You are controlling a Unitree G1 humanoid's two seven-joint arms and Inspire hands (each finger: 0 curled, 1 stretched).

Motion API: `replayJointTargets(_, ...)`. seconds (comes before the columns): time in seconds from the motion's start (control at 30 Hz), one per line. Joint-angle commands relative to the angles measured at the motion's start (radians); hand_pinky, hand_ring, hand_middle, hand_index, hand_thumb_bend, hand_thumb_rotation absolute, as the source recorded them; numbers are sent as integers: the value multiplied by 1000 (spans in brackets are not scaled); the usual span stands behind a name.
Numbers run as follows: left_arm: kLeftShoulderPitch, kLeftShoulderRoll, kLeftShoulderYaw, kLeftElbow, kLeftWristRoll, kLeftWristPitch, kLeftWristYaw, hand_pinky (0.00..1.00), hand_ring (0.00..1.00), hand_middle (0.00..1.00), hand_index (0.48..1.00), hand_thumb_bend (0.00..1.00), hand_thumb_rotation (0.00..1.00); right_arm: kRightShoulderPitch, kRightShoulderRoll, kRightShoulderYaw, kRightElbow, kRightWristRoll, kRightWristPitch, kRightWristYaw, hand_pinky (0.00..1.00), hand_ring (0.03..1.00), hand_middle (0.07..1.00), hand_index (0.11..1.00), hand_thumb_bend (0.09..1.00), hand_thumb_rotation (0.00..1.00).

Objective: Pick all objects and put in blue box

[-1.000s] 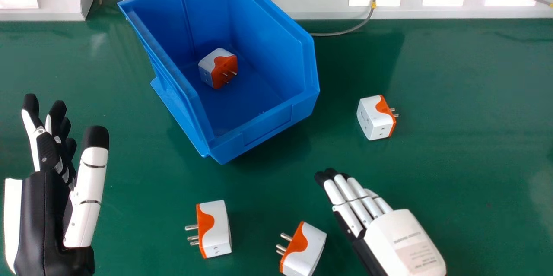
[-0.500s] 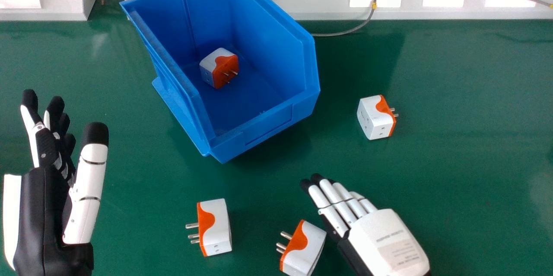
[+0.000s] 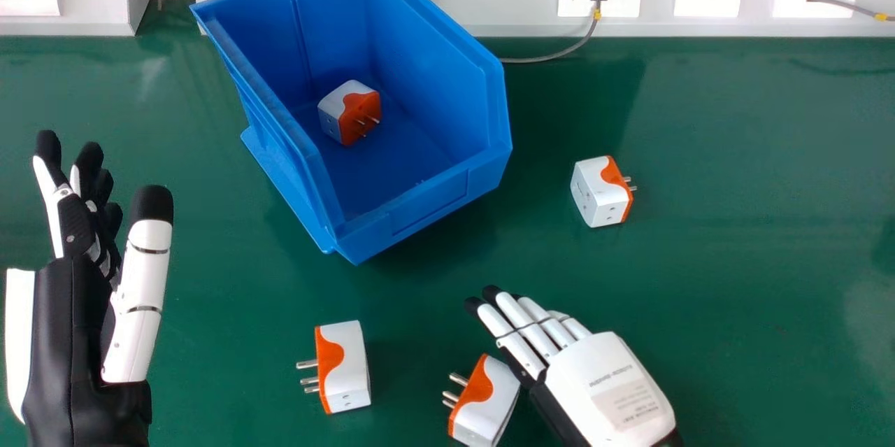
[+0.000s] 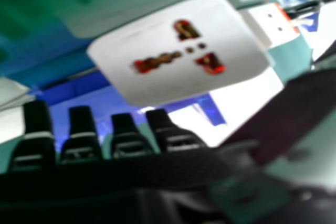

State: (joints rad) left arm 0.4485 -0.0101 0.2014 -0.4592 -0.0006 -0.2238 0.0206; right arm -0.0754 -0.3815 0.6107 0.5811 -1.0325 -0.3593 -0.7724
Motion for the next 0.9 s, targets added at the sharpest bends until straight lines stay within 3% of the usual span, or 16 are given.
replayJointTargets(0.0,-7,10,4,-7,0,-12,-1,1000,1000,1000,1000,581,819,-21,15,17,61,-6,27,5,797,896,945,932,686,769)
replayJointTargets(0.07,-9,11,4,-7,-9,-11,-4,1000,1000,1000,1000,586,823,-36,21,28,90,-7,37,13,796,895,945,932,685,766)
replayJointTargets(0.13,-12,9,6,-5,-28,-15,-10,1000,1000,1000,1000,592,822,-46,27,34,113,0,35,12,800,897,947,936,682,768)
replayJointTargets(0.2,-12,9,7,-7,-34,-16,-10,1000,1000,1000,1000,592,822,-53,30,42,132,2,29,3,800,897,947,936,682,768)
replayJointTargets(0.3,-14,13,12,-8,-32,-14,-12,1000,1000,1000,1000,589,811,-68,34,55,157,-2,16,-29,792,891,941,931,686,751)
replayJointTargets(0.33,-15,16,14,-6,-23,-15,-12,1000,1000,1000,1000,589,811,-75,35,60,168,-2,9,-44,792,891,941,931,686,751)
replayJointTargets(0.4,-16,15,14,-7,-19,-11,-12,1000,1000,1000,1000,585,811,-87,37,65,186,6,-16,-77,733,834,881,872,697,618)
replayJointTargets(0.5,-21,16,12,-5,-25,-10,-13,1000,1000,1000,1000,579,809,-99,36,67,204,19,-43,-91,688,780,823,822,686,547)
replayJointTargets(0.57,-23,16,11,-8,-21,-6,-12,1000,1000,1000,1000,585,808,-105,35,61,218,39,-72,-92,570,642,697,701,623,374)
replayJointTargets(0.6,-23,15,10,-10,-18,-5,-10,1000,1000,1000,1000,585,808,-106,35,58,221,50,-81,-86,570,642,697,701,623,374)
replayJointTargets(0.7,-25,14,11,-8,-16,-9,-9,1000,1000,1000,1000,594,810,-103,34,55,209,62,-64,-64,457,511,612,621,586,240)
replayJointTargets(0.8,-28,18,14,0,-21,-13,-13,1000,1000,1000,1000,596,811,-92,28,49,178,75,-47,-23,400,446,577,594,572,193)
replayJointTargets(0.87,-27,17,14,-1,-18,-10,-11,1000,1000,1000,1000,605,809,-87,22,46,152,80,-27,19,295,338,524,556,551,125)
